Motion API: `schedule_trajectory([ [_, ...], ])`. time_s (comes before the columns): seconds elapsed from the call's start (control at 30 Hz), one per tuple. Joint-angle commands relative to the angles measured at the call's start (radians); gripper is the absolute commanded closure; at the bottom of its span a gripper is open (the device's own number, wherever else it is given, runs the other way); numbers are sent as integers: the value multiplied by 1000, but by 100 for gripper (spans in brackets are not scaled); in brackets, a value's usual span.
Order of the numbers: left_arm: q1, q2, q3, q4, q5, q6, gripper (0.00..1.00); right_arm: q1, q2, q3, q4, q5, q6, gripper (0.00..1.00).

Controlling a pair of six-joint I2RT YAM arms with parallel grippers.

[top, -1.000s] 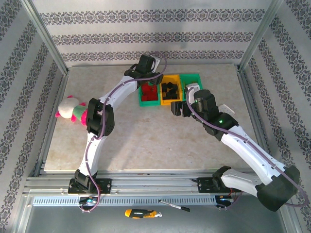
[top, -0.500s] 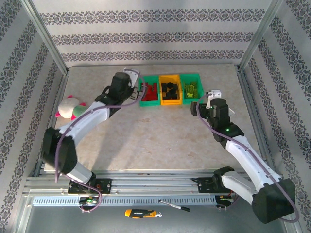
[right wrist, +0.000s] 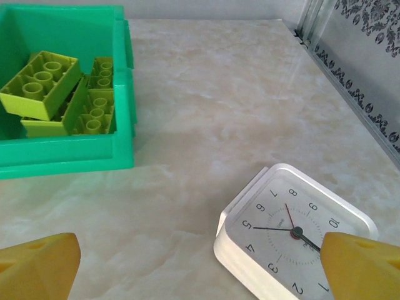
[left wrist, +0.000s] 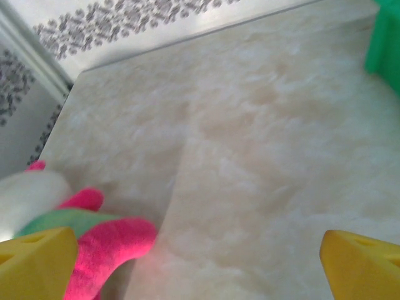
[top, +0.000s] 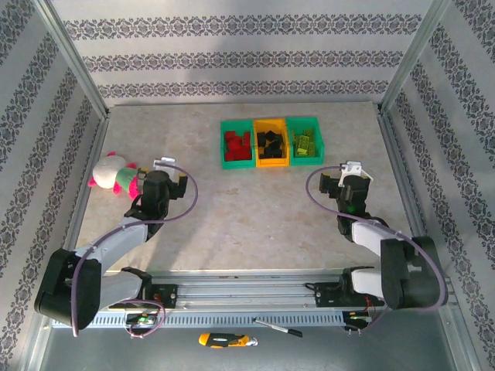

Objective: Sort the legos into containers by color
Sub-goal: Reset both arms

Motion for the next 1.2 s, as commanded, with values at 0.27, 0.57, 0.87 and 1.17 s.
schedule_trajectory([
  [0.27,129,313,-79,561,152,-22,1,-20,226,-35,418,-90,1,2],
  [0.57,241,422,-63,596,292,-119,1,-32,243,43,314,-145,2,2],
  [0.87,241,424,-70,621,282,-119,1,-32,241,50,303,-147,-4,2],
  [1.17,239,427,-61,608,322,-105,1,-32,242,49,303,-146,-4,2],
])
